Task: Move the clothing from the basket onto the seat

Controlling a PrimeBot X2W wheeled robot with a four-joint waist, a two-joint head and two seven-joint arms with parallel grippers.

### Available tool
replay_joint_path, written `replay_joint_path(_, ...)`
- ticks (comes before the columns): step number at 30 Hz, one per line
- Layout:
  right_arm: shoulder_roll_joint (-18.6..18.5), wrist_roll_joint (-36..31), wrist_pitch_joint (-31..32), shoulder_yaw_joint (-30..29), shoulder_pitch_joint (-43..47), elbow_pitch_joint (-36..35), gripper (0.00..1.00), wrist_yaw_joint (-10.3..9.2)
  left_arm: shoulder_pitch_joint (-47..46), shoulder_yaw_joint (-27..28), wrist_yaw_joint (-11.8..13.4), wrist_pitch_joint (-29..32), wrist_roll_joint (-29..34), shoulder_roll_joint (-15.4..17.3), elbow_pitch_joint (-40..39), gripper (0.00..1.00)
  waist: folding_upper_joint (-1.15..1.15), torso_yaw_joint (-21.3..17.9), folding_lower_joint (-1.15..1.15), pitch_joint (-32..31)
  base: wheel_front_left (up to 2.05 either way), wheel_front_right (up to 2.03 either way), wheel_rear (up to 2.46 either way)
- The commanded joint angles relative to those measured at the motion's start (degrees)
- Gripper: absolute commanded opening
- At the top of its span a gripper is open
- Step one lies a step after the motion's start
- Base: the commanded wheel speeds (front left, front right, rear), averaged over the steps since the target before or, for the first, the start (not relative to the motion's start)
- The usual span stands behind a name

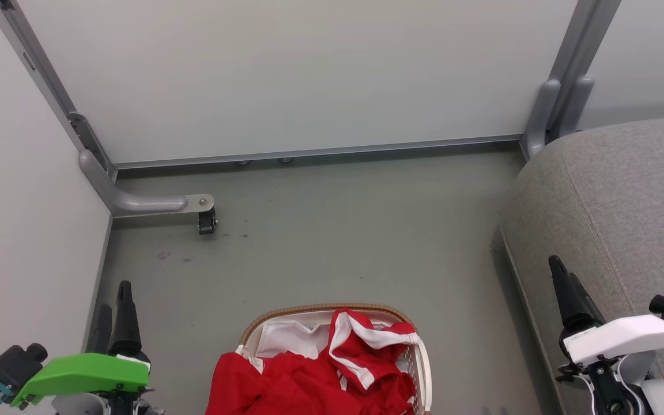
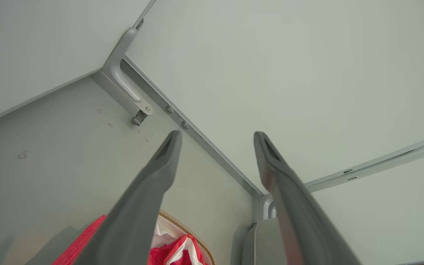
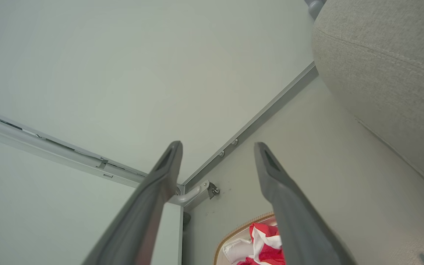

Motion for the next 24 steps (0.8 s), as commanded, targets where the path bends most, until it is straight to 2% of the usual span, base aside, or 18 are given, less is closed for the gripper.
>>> replay_joint_path(1,-0.78,-2.01,-0.77,0.38,-1.00,-0.95,1.00,0.02,-0.30,-0.14,0.14,-0.59,2.57,0.68,-0.81,1.00,0.00,0.00,0.00,0.00,0.00,0.00,0.00)
replay_joint_path(24,-2.97,-18.97,-4.94,3.06,-0.93,-0.71,1.00,0.03,0.63,-2.06,0.90,-4.77,20.77,1.68,-0.57,1.00,0.00,0.25,0.00,-0.19,0.00,0.00,0.00)
